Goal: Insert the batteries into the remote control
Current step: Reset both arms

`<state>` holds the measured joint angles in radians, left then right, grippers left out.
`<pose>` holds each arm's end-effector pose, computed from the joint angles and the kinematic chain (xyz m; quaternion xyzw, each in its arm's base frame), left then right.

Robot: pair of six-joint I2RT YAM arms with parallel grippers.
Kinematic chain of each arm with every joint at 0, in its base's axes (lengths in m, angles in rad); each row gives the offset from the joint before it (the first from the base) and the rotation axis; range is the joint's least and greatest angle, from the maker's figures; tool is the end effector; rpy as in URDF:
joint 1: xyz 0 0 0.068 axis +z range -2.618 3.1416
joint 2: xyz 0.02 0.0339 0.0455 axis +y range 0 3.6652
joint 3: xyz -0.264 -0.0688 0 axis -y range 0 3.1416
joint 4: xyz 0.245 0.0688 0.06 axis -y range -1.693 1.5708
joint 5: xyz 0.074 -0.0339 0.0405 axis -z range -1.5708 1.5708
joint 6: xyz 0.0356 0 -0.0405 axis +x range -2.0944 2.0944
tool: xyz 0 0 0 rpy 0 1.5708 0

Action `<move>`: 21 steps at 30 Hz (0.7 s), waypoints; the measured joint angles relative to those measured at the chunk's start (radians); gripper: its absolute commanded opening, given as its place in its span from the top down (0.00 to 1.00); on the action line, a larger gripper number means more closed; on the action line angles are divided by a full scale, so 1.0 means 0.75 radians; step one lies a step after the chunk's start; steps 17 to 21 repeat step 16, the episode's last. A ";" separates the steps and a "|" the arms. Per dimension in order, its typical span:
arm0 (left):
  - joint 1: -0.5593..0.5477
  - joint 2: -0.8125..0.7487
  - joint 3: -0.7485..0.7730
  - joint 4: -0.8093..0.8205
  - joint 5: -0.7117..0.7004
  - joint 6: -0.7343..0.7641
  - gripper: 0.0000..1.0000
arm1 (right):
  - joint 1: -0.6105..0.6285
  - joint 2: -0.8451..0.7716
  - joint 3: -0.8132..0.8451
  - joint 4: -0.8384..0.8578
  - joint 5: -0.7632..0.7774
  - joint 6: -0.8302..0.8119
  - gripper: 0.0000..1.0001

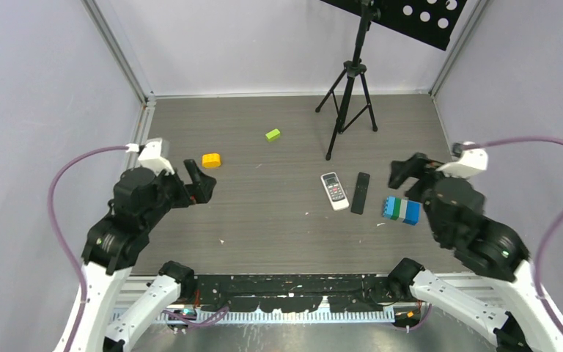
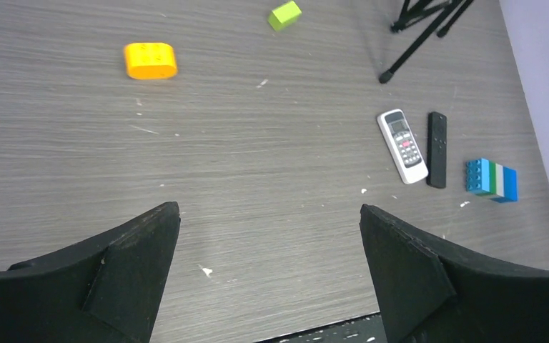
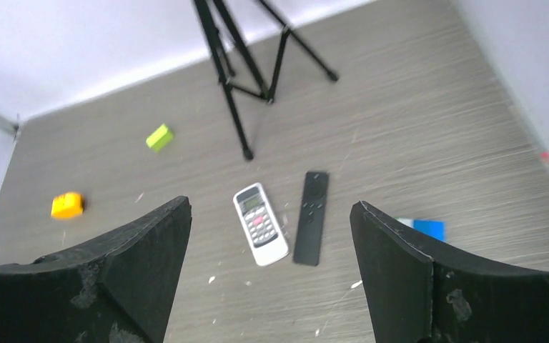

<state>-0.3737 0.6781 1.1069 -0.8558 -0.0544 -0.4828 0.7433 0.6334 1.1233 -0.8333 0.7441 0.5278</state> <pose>0.1050 -0.0391 0.3902 -0.0605 0.8385 -0.2039 0.5017 0.0822 0.0428 0.4042 0.1262 0.7797 0.0793 0.6082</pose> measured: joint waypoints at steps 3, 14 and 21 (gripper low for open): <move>0.000 -0.084 0.034 -0.080 -0.067 0.029 0.00 | 0.000 -0.066 0.124 -0.111 0.111 -0.031 0.13; 0.001 -0.268 0.173 -0.311 -0.170 0.067 0.00 | 0.000 -0.300 0.386 -0.350 0.373 -0.200 0.12; 0.000 -0.288 0.185 -0.332 -0.165 0.068 0.00 | 0.000 -0.315 0.414 -0.367 0.390 -0.219 0.12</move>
